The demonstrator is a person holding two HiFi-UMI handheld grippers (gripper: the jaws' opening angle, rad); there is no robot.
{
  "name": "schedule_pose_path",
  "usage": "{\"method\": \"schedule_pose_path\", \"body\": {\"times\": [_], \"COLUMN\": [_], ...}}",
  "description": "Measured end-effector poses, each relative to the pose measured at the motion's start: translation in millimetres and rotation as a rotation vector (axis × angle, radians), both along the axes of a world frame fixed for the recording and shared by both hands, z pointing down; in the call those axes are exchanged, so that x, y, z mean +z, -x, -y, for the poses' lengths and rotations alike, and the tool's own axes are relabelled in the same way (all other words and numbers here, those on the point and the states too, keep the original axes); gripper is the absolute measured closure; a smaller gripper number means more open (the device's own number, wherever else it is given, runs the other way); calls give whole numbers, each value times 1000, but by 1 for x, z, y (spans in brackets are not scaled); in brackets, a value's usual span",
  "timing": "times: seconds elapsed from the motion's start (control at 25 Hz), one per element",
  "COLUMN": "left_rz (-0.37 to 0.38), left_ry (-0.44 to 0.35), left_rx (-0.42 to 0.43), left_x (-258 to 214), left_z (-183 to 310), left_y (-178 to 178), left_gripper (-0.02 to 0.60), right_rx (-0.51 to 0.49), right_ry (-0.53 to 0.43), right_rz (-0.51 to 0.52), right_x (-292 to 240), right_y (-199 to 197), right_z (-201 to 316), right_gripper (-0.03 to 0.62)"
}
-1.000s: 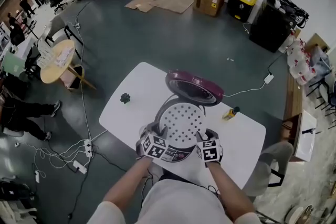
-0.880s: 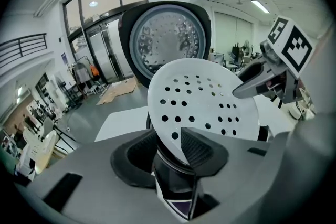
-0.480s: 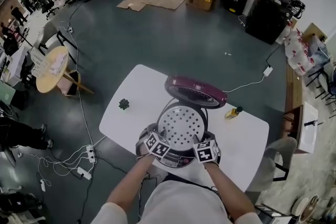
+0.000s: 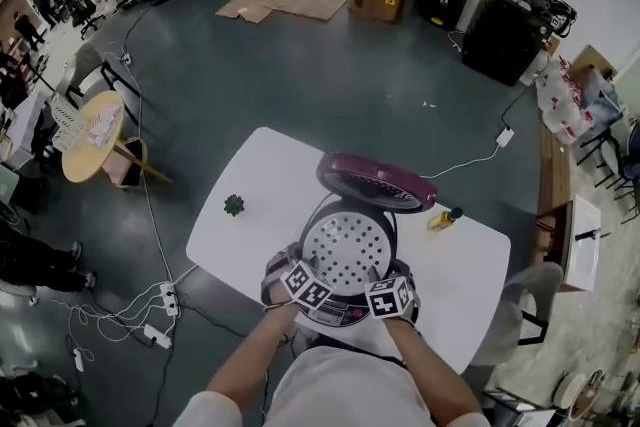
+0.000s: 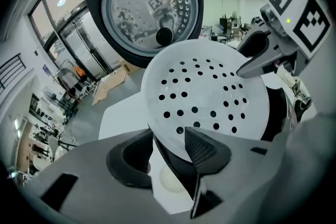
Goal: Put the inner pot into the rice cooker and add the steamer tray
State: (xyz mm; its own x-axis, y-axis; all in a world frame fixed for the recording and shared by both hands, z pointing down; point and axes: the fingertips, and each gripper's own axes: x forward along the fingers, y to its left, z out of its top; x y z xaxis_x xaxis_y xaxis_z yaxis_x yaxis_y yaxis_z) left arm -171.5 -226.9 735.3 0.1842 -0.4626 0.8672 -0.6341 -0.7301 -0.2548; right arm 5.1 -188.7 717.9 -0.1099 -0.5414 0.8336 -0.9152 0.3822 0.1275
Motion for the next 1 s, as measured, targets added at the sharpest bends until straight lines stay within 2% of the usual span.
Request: {"method": "schedule_pose_path", "body": {"times": [0.24, 0.32, 0.4, 0.48, 0.76, 1.0], "left_rz": [55, 77, 88, 84, -30, -176], "left_ry": [-87, -88, -85, -87, -84, -84], "left_rx": [64, 94, 105, 103, 67, 37], "left_x": [-6, 0, 2, 4, -3, -30], "left_z": [-1, -3, -3, -2, -3, -12], "left_y": [-2, -4, -4, -2, 0, -3], "left_gripper": [349, 335, 288, 290, 283, 302], "right_rx": [22, 27, 30, 32, 74, 116], "right_ry": [-38, -38, -31, -22, -45, -96], "right_rz": [-53, -64, -71, -81, -66, 4], "right_x": [-3, -2, 1, 4, 1, -15], "right_y": [-3, -4, -4, -6, -12, -17], "right_z": [-1, 1, 1, -1, -4, -10], "right_gripper": [378, 375, 368, 365, 362, 367]}}
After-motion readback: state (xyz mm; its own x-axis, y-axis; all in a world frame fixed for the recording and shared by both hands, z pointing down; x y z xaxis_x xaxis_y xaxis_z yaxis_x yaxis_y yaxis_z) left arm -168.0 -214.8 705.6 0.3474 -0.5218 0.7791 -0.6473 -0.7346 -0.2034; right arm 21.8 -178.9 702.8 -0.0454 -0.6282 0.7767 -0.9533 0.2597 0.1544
